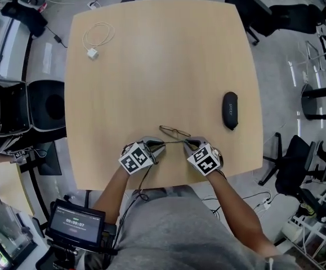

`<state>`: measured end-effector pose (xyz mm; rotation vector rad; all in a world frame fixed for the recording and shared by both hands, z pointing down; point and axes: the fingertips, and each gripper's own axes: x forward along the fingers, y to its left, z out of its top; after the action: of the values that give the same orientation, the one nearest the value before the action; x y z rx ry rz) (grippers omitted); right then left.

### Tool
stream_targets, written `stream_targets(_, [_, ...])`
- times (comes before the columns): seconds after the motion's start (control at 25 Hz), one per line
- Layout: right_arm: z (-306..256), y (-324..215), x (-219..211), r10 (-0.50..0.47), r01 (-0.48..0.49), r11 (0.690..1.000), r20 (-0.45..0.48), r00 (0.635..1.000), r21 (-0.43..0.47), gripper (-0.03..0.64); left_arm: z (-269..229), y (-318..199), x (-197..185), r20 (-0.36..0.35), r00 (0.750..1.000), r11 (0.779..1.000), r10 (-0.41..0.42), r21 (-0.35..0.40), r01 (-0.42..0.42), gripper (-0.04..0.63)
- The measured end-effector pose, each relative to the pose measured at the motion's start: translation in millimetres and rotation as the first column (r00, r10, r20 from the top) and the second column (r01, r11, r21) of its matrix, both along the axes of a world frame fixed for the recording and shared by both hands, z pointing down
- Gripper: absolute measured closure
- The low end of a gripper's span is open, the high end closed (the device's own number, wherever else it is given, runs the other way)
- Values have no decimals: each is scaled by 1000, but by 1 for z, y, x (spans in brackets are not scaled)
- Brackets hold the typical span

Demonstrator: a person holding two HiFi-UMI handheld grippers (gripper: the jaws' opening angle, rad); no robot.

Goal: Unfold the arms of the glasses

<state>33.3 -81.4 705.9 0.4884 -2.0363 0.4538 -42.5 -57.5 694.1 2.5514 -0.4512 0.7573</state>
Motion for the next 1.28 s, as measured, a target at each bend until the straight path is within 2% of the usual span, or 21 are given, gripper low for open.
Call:
stream_targets(0.36, [1, 4, -5, -23, 23, 999, -17, 1000, 23, 591, -6, 14, 17, -30, 999, 999, 39, 18, -38, 566])
stream_targets(0.48, [-1, 5, -2, -43, 43, 999, -27, 999, 27, 591, -25, 0, 7, -25, 999, 997, -23, 80, 25, 566])
stream_targets(0.56, [-2, 2, 0, -63, 64, 998, -35, 997, 28, 591, -26, -12, -6, 11, 998, 994, -62, 94, 61, 565])
stream_targets(0.68, [3, -2, 1, -80, 80, 997, -40, 996, 22, 591, -3, -12, -15, 65, 998, 999, -23, 37, 21, 563])
stream_targets(0.76, [5, -4, 1, -84, 85, 996, -44, 996, 15, 591, 9, -5, -12, 70, 997, 1000, 30, 1, -30, 563])
stream_targets(0.84, [9, -7, 0, -83, 84, 996, -49, 995, 11, 591, 12, -2, -6, 66, 997, 999, 51, -2, -51, 563])
stream_targets(1.04, [8, -4, -5, -82, 82, 997, -50, 995, 4, 591, 8, 8, 15, 27, 998, 999, 53, -9, -53, 563])
stream_targets(1.28, [4, 5, -10, -94, 95, 996, -54, 994, 0, 591, 5, 29, 34, 16, 1000, 997, 27, -69, -25, 565])
